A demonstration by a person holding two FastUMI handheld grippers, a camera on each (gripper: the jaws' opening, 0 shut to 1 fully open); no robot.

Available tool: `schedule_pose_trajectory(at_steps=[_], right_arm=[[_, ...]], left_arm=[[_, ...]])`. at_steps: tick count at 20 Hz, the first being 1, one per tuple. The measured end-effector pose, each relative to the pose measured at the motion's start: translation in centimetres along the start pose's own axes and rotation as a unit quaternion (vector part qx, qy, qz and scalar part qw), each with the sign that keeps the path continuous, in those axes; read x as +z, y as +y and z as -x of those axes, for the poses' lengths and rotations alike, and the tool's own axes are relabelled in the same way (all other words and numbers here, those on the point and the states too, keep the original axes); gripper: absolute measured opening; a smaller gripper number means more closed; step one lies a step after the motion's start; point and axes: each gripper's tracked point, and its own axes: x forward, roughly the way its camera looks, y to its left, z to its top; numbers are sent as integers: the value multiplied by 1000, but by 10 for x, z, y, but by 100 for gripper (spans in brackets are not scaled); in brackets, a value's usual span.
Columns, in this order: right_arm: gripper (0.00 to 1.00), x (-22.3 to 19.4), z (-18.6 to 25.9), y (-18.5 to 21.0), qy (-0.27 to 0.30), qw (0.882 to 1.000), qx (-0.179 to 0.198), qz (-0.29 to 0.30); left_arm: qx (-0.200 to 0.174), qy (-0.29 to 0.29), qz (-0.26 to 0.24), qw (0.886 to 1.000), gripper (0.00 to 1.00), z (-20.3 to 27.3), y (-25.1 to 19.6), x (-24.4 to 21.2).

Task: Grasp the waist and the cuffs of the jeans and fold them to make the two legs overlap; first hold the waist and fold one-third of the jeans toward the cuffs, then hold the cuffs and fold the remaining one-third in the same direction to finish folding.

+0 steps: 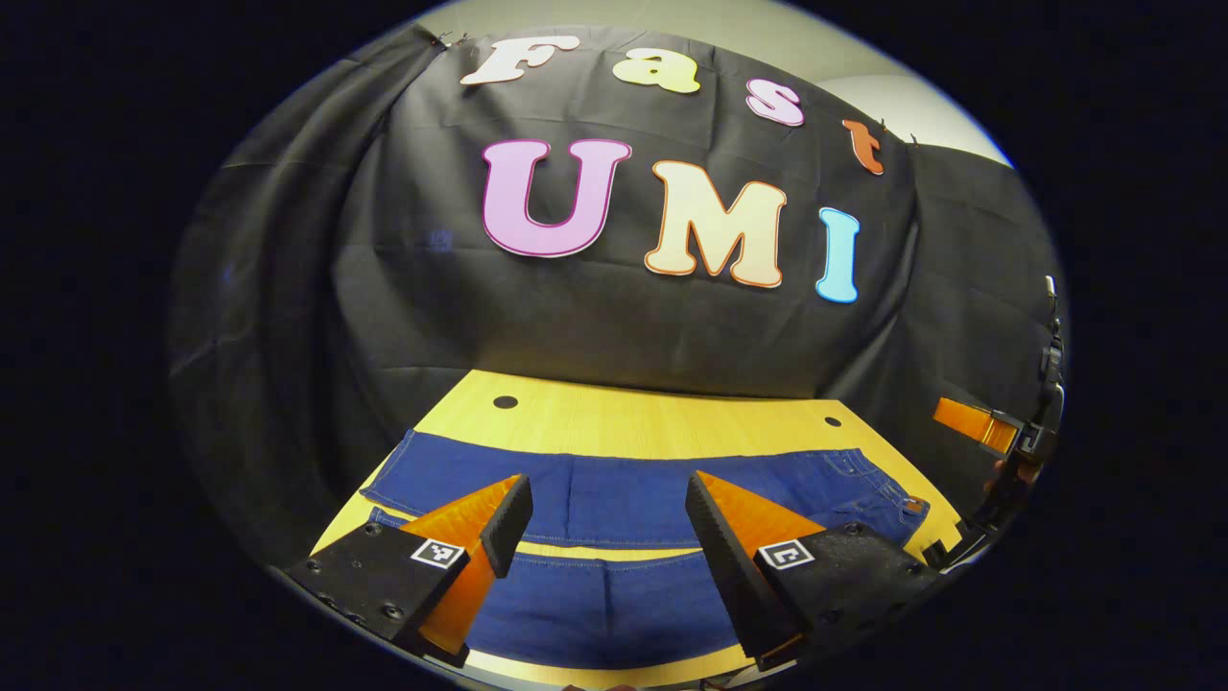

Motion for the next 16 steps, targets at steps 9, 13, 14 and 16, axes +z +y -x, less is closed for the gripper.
schedule_pose_trajectory(at_steps=[9, 13, 14, 16], right_arm=[[98, -39, 26, 14, 35, 999, -12, 10], [98, -57, 37, 10, 55, 998, -31, -17], [93, -61, 40, 7, 62, 997, -36, -17], [98, -65, 43, 1, 72, 996, -45, -9]], left_arm=[[-39, 106, 18, 993, 95, 34, 78, -89], [-54, 173, 1, 983, 95, 49, 117, -141], [-56, 190, -13, 980, 95, 53, 127, -152], [-69, 220, -48, 972, 96, 59, 141, -167]])
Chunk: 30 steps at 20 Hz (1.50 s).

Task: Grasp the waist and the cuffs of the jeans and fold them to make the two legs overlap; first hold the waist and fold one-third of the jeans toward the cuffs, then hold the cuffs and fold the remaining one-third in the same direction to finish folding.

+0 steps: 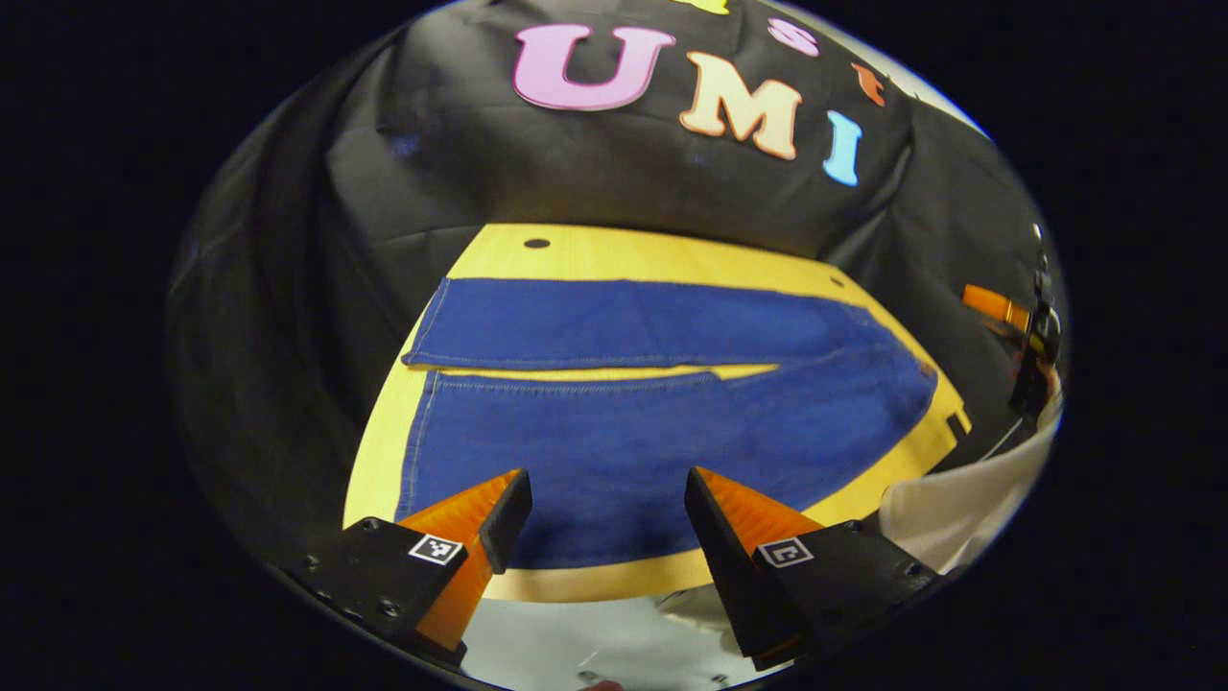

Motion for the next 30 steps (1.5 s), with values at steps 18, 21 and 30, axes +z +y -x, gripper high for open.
schedule_pose_trajectory(at_steps=[18, 21, 30], right_arm=[[98, -35, 21, -18, 66, 997, -9, 33], [98, -42, 20, -19, 76, 997, -9, 29], [98, -59, 7, -15, 96, 995, 11, 23]], left_arm=[[-73, 227, -214, 947, 92, -15, 30, -80], [-71, 236, -214, 945, 88, -14, 30, -81], [-69, 249, -221, 940, 75, -16, 28, -80]])
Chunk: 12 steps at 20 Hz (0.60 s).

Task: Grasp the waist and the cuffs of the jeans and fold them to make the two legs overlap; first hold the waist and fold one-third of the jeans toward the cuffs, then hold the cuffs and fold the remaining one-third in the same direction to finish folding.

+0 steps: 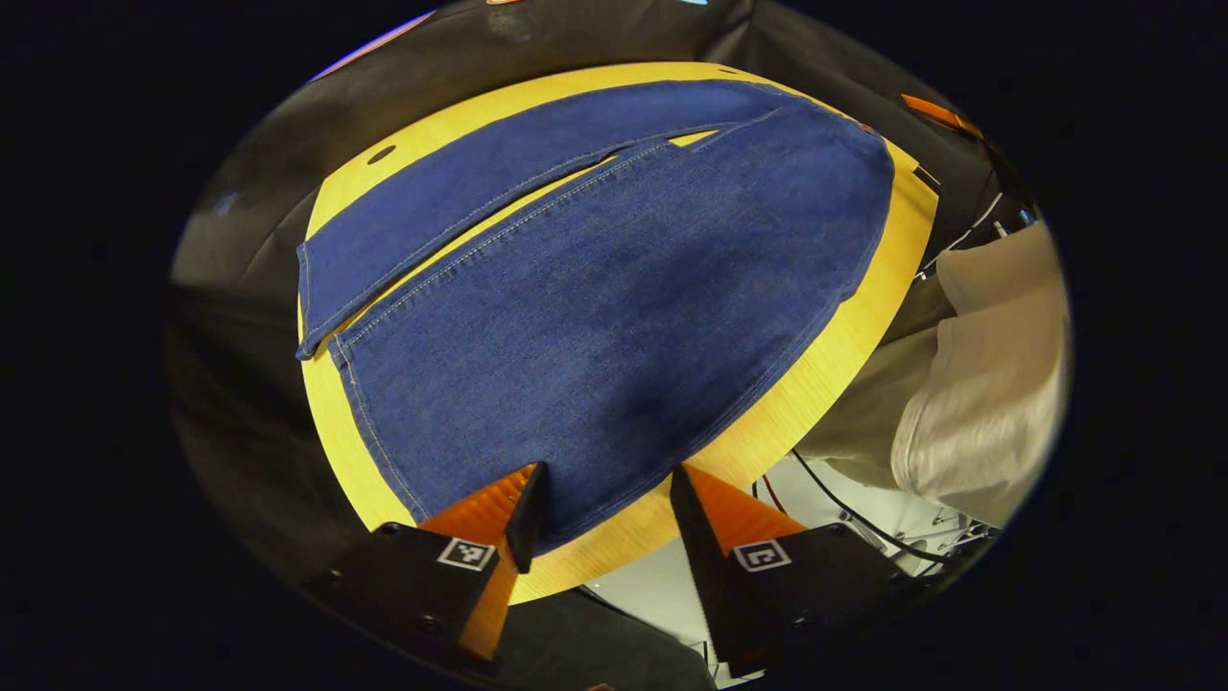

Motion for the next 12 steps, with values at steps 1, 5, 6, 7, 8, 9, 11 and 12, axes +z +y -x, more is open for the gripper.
schedule_pose_trajectory(at_steps=[1, 5, 6, 7, 8, 9, 11, 12], right_arm=[[98, 0, -2, 0, 3, 1000, 5, -2], [98, -13, -16, -5, 32, 999, 25, 14], [98, -18, -19, -7, 40, 998, 33, 25], [98, -23, -22, -9, 50, 997, 41, 37], [98, -31, -23, -12, 62, 995, 54, 52], [98, -37, -24, -15, 73, 993, 69, 70], [98, -49, -29, -25, 98, 985, 93, 111], [94, -54, -31, -34, 110, 980, 102, 134]], left_arm=[[-1, 4, -5, 1000, 65, -3, -4, 2], [16, 16, -15, 1000, 16, -7, 0, 8], [16, 18, -11, 1000, 1, -4, -1, 11], [17, 22, -6, 1000, 0, -5, -1, 9], [18, 23, -1, 1000, 0, -4, 0, 10], [20, 26, 1, 999, 0, -4, 0, 8], [27, 30, 5, 999, 0, -6, 0, 9], [31, 32, 6, 999, 0, -6, 0, 10]])
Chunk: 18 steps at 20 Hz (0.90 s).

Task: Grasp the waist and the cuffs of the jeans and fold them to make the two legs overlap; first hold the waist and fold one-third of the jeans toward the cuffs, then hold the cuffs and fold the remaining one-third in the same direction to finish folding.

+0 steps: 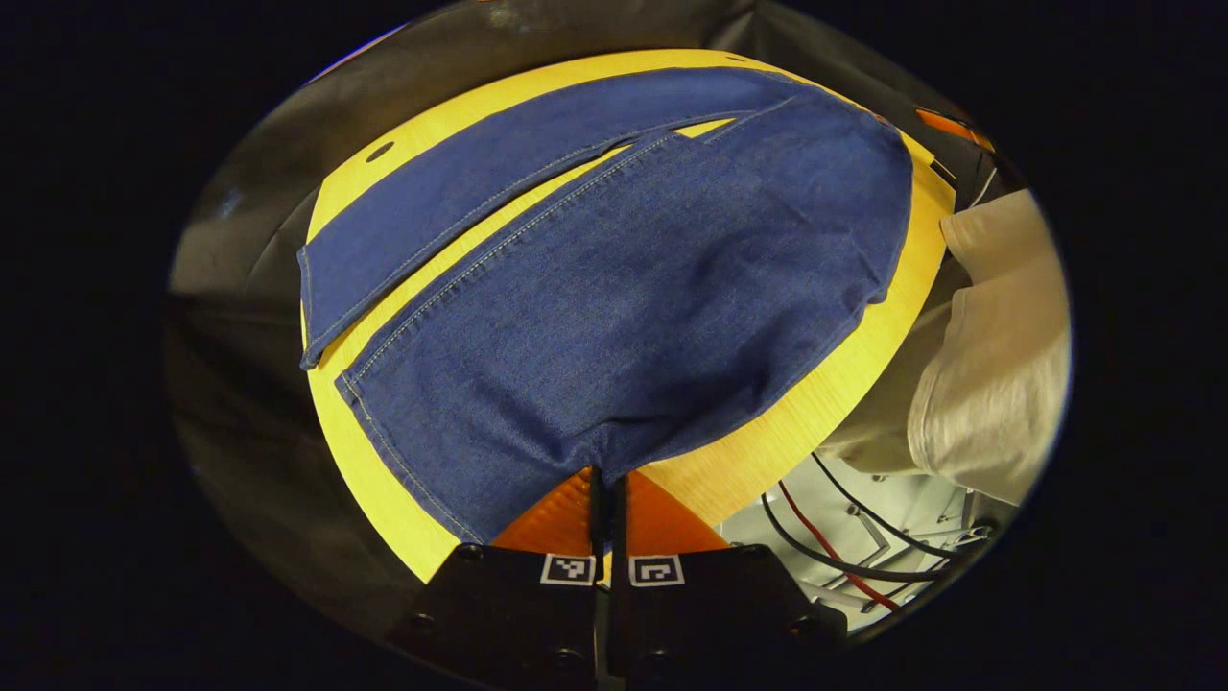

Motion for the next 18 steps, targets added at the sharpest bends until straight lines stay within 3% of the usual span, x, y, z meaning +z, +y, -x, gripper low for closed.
schedule_pose_trajectory(at_steps=[1, 3, 4, 5, 7, 9, 11, 16, 18], right_arm=[[99, -7, -3, -9, 15, 1000, 5, 23], [99, -25, -10, -29, 52, 996, 13, 75], [94, -36, -14, -36, 77, 992, 20, 102], [99, -49, -17, -42, 104, 986, 31, 126], [94, -68, -23, -49, 146, 973, 48, 171], [100, -86, -33, -56, 178, 958, 63, 217], [99, -97, -41, -59, 201, 943, 74, 253], [100, -110, -51, -56, 244, 926, 105, 268], [96, -113, -54, -56, 255, 925, 118, 255]], left_arm=[[3, 4, 4, 1000, 0, 0, 1, 0], [7, 10, 16, 1000, 0, 0, 0, -2], [8, 14, 20, 1000, 0, -1, 0, 0], [10, 17, 21, 1000, 0, -1, 1, -1], [11, 25, 21, 999, 0, -1, 1, -1], [9, 32, 28, 999, 0, -1, 2, -1], [8, 37, 35, 999, 0, -1, 2, 0], [12, 52, 22, 998, 0, -2, 2, -1], [11, 57, 13, 998, 0, -3, 3, -1]])
